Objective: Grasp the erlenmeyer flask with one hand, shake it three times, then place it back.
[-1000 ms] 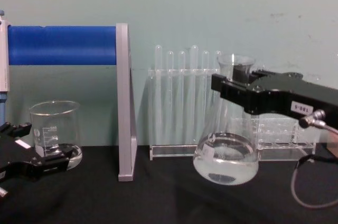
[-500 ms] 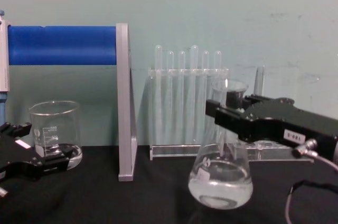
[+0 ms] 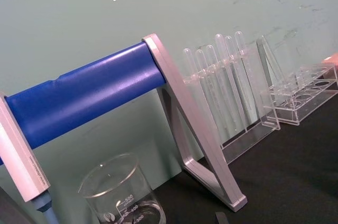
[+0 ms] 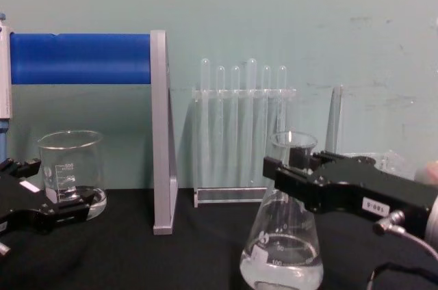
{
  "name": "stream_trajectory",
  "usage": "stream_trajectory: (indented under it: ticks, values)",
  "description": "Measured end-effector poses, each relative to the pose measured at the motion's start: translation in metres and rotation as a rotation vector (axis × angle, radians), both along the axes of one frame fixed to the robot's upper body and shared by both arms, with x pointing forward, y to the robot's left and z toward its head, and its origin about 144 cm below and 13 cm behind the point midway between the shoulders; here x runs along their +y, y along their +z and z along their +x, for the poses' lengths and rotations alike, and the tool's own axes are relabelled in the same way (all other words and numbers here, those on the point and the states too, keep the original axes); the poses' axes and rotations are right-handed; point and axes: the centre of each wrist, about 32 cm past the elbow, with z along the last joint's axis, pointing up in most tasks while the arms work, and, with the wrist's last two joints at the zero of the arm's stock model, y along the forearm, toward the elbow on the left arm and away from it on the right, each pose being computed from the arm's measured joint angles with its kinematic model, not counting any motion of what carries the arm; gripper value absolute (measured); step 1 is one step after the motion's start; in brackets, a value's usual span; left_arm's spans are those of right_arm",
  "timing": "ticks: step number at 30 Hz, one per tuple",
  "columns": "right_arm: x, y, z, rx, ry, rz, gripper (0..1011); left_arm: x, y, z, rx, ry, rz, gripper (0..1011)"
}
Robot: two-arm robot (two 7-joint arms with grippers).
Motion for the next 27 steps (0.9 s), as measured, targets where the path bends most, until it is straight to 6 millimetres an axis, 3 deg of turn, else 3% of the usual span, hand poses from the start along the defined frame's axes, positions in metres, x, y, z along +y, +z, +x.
stream_trajectory:
  ticks: [27]
  values:
    - [0.004, -0.019, 0.001, 0.046, 0.015, -0.011, 449, 0.0, 0.0, 0.0, 0.0, 0.0, 0.0, 1001]
